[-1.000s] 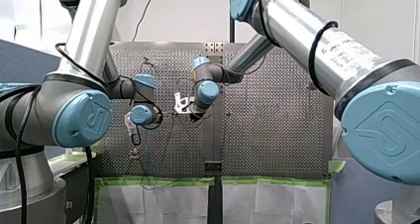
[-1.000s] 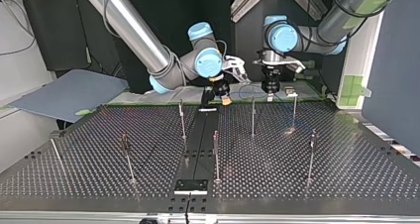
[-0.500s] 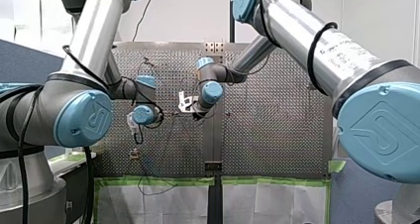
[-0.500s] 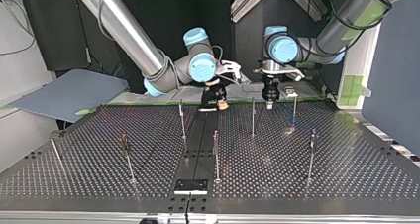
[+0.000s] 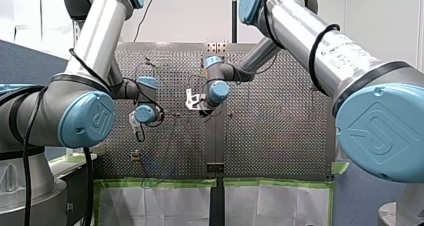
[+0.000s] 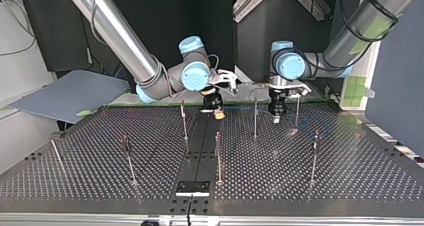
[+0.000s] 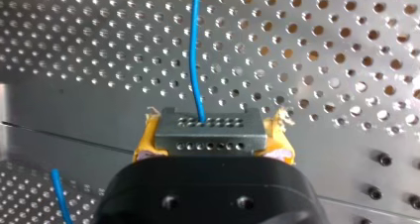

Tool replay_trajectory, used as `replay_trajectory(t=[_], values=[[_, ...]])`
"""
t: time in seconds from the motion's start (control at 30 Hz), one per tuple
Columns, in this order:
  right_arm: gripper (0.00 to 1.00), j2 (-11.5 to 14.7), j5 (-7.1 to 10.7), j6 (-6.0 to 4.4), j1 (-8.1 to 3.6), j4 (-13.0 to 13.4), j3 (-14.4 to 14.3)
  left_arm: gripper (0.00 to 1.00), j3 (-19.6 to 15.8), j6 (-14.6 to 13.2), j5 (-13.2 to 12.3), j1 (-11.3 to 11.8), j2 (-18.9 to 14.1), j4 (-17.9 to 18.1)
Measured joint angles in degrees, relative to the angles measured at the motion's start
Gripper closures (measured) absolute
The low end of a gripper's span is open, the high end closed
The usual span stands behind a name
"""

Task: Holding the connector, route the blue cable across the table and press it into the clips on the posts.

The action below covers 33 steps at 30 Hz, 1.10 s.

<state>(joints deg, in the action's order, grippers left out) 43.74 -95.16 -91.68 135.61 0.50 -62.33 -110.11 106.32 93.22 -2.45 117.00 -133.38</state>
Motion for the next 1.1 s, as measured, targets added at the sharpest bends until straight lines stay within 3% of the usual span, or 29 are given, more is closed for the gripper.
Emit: replay_trajectory(t=[0.37, 0.43, 0.5, 0.53, 0.6, 0.63, 0.67, 0.7, 0.73, 0.8, 0.83, 0.87, 1.1], values=[[1.0, -0.01, 1.75, -0.01, -1.83, 0.19, 0.74, 1.0, 2.99, 0.03, -0.74, 0.87, 0.05, -0.81], [1.0, -0.01, 2.11, -0.01, -2.11, 0.23, 0.99, 0.95, 3.11, 0.02, -0.85, 0.97, 0.05, -0.83], [1.0, -0.01, 2.33, -0.01, -2.32, 0.25, 1.3, 0.8, 3.15, 0.02, -0.93, 1.06, 0.03, -0.83], [1.0, -0.01, 2.39, -0.01, -2.39, 0.26, 1.46, 0.8, 3.15, 0.03, -0.95, 1.09, 0.04, -0.84], [1.0, -0.01, 2.47, -0.01, -2.51, 0.25, 1.74, 0.56, 3.15, 0.03, -0.96, 1.19, 0.03, -0.84], [1.0, -0.01, 2.51, -0.01, -2.56, 0.26, 1.83, 0.56, 3.15, 0.03, -0.97, 1.22, 0.02, -0.84], [1.0, 0.0, 2.56, -0.01, -2.62, 0.26, 1.9, 0.4, 3.15, 0.03, -0.96, 1.24, 0.02, -0.85], [1.0, 0.0, 2.64, -0.01, -2.71, 0.27, 1.97, 0.29, 3.16, 0.03, -0.93, 1.28, 0.02, -0.89], [1.0, 0.0, 2.7, -0.01, -2.77, 0.27, 2.0, 0.29, 3.16, 0.03, -0.88, 1.31, 0.02, -0.95], [1.0, 0.0, 2.79, -0.01, -2.93, 0.25, 2.04, 0.07, 3.16, 0.03, -0.52, 1.34, 0.01, -1.31], [1.0, 0.0, 2.82, -0.01, -2.99, 0.24, 2.04, 0.07, 3.17, 0.03, -0.35, 1.34, 0.01, -1.48], [1.0, 0.0, 2.83, -0.01, -3.06, 0.24, 2.04, 0.0, 3.17, 0.03, -0.27, 1.34, 0.01, -1.65], [1.0, 0.0, 2.9, -0.01, -3.53, 0.21, 2.06, 0.0, 3.17, -0.67, -0.63, 1.08, -0.04, -3.5]])
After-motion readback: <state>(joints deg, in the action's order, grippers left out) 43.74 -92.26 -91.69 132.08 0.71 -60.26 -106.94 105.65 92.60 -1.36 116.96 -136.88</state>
